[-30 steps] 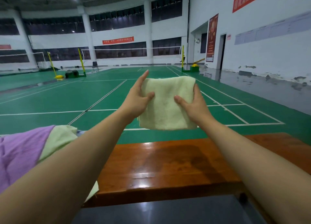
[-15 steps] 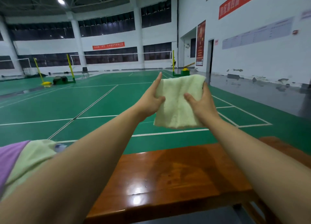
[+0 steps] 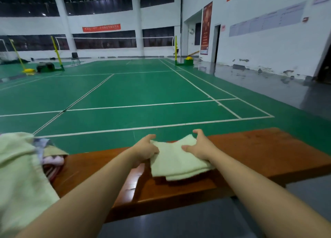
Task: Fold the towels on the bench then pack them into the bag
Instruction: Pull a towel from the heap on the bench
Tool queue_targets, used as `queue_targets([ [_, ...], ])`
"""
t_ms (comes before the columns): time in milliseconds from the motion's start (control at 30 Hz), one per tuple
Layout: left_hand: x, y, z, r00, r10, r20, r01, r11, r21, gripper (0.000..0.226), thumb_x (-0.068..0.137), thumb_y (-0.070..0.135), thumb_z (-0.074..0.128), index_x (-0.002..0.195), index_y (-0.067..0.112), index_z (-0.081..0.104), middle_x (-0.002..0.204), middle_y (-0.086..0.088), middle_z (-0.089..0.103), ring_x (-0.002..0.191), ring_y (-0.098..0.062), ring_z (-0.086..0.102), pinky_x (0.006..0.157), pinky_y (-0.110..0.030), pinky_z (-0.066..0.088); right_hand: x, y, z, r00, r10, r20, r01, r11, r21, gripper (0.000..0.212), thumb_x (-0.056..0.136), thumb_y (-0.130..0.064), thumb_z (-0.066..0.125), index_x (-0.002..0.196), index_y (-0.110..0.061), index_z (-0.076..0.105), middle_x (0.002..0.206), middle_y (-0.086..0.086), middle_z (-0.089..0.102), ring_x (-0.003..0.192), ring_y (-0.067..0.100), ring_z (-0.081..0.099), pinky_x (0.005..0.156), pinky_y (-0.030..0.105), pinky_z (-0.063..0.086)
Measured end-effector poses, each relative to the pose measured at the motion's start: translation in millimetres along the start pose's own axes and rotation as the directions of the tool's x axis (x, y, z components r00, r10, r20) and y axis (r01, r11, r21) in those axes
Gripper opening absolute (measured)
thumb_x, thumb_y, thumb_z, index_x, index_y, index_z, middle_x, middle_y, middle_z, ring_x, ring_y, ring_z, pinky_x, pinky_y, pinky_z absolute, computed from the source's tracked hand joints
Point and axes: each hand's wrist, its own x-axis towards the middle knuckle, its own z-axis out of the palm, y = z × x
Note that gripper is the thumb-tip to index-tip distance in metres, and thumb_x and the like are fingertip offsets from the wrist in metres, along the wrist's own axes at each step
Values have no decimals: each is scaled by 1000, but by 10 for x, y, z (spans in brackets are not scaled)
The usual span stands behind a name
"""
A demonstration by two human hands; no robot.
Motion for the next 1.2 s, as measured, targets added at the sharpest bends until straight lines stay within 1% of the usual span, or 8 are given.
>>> queue_targets([
  [133, 9, -224, 110, 984, -7, -180, 64, 948, 311, 60, 93, 29, 63, 147, 15, 40, 136, -13, 46, 117, -32, 56, 98, -39, 51, -73, 90, 161, 1000, -13, -10, 11, 993, -117, 84, 86, -45, 77, 151, -23, 28, 149, 8, 50, 133, 31, 50, 97, 38, 44],
  [200, 20, -249, 151, 951, 50, -306, 110, 868, 484, 70, 94, 55, 55, 147, 15, 36, 148, -17, 34, 132, -37, 45, 110, -45, 42, -84, 99, 166, 998, -58, -39, 51, 986, -160, 80, 86, -45, 77, 149, -27, 31, 147, 5, 52, 131, 30, 51, 96, 39, 45],
  [267, 49, -279, 246, 954, 9, -299, 167, 813, 557, 82, 94, 69, 43, 153, 14, 29, 157, -19, 25, 145, -38, 28, 117, -48, 28, -110, 111, 164, 993, -104, -52, 91, 971, -222, 71, 87, -47, 75, 145, -35, 35, 141, 4, 57, 126, 30, 54, 91, 39, 46],
  [333, 105, -337, 400, 968, -33, -249, 180, 783, 595, 87, 96, 70, 35, 158, 11, 22, 164, -19, 18, 152, -36, 15, 123, -48, 14, -114, 148, 152, 988, -133, -75, 106, 952, -288, 55, 89, -50, 71, 134, -39, 43, 133, 1, 60, 119, 28, 57, 82, 37, 44],
  [500, 238, -281, 870, 950, 201, -239, -38, 833, 552, 73, 105, 49, 33, 160, 6, 11, 166, -19, 15, 154, -32, 10, 125, -45, 7, -17, 377, -110, 970, -197, -142, 124, 906, -405, 29, 91, -55, 65, 114, -39, 61, 123, -6, 59, 116, 21, 58, 87, 36, 46],
  [633, 369, 49, 1318, 940, 294, -175, -146, 807, 572, 69, 106, 48, 31, 161, 11, 13, 168, -21, -4, 155, -34, -5, 125, -44, -1, 82, 717, -532, 975, -140, -174, 40, 876, -481, 37, 92, -60, 61, 120, -37, 68, 125, -4, 56, 115, 22, 58, 90, 38, 48],
  [867, 416, 718, 2402, 910, 392, 133, -384, 681, 624, 67, 102, 60, 26, 152, 16, 31, 161, -12, 13, 149, -34, 6, 124, -50, 10, 190, 1368, -1407, 961, -52, -272, -115, 820, -560, 39, 94, -59, 58, 122, -34, 69, 119, -8, 53, 104, 18, 58, 87, 39, 51],
  [1200, 845, 1088, 3056, 855, 367, 367, -517, 552, 654, 76, 100, 69, 13, 162, 26, 8, 170, -7, -3, 156, -31, -10, 124, -49, -7, 343, 1923, -1984, 919, 33, -393, -275, 767, -579, 40, 101, -52, 50, 129, -29, 68, 131, 0, 56, 114, 23, 56, 93, 43, 50],
])
